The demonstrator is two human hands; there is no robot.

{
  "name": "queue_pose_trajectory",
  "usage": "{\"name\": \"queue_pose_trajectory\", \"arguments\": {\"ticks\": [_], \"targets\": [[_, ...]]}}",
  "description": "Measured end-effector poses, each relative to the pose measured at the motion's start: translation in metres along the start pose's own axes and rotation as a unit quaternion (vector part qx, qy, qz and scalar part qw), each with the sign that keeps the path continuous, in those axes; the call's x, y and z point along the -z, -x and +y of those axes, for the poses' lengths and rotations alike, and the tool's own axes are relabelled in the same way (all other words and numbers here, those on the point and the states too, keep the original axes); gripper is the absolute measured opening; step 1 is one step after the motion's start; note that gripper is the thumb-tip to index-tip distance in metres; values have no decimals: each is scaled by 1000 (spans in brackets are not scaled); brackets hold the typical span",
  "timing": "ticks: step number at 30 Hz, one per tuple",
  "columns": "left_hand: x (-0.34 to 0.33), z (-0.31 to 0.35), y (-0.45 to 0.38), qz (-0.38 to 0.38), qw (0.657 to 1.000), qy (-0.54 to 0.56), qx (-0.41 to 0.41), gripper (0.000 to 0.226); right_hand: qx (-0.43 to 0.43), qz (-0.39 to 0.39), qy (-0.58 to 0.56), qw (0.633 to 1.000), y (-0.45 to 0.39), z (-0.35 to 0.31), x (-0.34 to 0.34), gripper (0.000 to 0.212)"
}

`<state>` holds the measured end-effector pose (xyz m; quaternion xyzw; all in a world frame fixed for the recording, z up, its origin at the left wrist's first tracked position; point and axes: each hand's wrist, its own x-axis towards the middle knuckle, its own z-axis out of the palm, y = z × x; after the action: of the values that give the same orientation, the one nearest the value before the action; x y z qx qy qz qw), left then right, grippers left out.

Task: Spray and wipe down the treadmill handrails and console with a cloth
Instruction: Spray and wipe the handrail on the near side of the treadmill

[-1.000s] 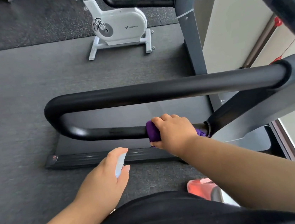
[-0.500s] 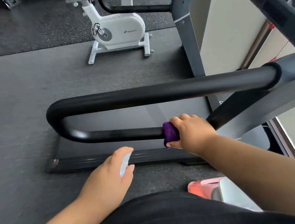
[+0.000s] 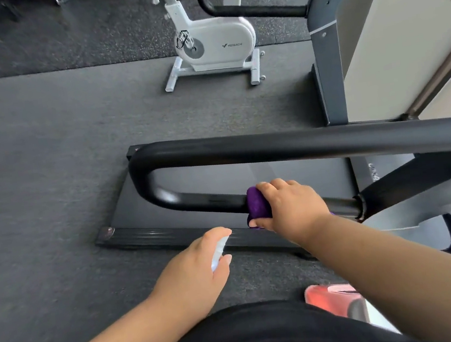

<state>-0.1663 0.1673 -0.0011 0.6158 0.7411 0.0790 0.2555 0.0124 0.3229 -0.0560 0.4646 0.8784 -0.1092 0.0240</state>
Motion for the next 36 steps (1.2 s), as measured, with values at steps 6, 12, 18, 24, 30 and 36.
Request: {"name": "queue_pose_trajectory", "arguments": {"ticks": [6,12,18,24,30,36], "targets": [[10,-24,-1,8,1000,8,-6,41,18,10,13,1000,-19,-37,-2,85],[26,-54,-8,5,1000,18,-17,41,15,23,54,998,-33,-67,-5,78],[48,-89,-14,4,998,15,-55,40,17,39,70,997,-58,-122,-8,78],[71,-131,-18,-5,995,2,-102,39,48,84,-186,978,-49,-105,-4,62],[78,-165,-25,-29,990,-3,-141,39,-76,284,-441,848,-49,-138,-6,24],[92,-199,-24,-23,988,-9,-155,40,-10,284,-487,826,-70,-199,-15,48]]}}
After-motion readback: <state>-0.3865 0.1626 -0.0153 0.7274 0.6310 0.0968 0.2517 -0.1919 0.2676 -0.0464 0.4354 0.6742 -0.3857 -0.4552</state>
